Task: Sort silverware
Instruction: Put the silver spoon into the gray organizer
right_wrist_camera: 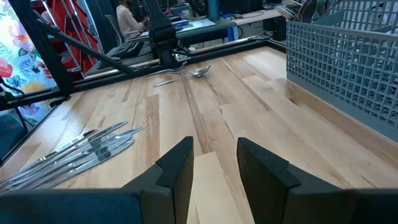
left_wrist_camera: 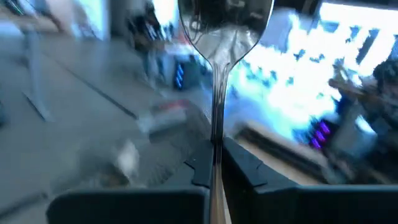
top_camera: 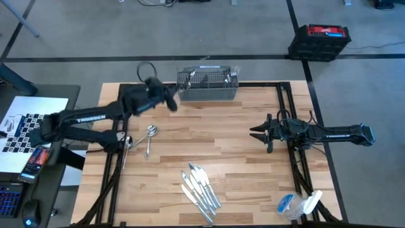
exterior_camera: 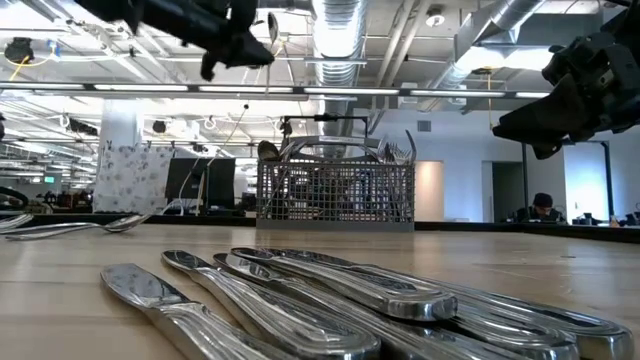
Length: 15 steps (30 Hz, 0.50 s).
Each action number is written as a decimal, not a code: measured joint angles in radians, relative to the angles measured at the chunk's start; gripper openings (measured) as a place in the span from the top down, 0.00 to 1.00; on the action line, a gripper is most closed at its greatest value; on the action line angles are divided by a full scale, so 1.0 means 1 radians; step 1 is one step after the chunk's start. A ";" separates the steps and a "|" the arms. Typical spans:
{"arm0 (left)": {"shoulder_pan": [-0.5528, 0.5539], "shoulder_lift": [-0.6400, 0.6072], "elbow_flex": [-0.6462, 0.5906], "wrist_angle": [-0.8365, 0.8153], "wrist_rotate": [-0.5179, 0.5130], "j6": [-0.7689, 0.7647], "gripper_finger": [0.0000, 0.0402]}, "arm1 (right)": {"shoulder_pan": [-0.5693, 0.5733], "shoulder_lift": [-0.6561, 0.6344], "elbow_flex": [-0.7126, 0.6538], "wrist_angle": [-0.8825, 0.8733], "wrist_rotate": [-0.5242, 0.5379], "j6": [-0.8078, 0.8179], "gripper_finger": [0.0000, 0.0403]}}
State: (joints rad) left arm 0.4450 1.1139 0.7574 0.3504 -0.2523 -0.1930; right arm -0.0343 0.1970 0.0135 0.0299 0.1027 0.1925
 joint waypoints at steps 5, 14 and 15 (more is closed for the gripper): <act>0.199 0.168 -0.001 0.122 0.089 0.033 1.00 | 0.000 0.000 0.000 0.000 0.000 0.000 0.72; 0.298 0.406 -0.002 0.378 0.117 0.033 0.98 | 0.000 0.000 0.000 0.000 0.000 0.000 0.72; 0.298 0.418 -0.002 0.378 0.117 0.059 0.96 | 0.000 0.000 0.000 0.000 0.000 0.000 0.72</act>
State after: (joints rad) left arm 0.7425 1.5319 0.7551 0.7287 -0.1353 -0.1341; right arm -0.0342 0.1974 0.0135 0.0300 0.1028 0.1925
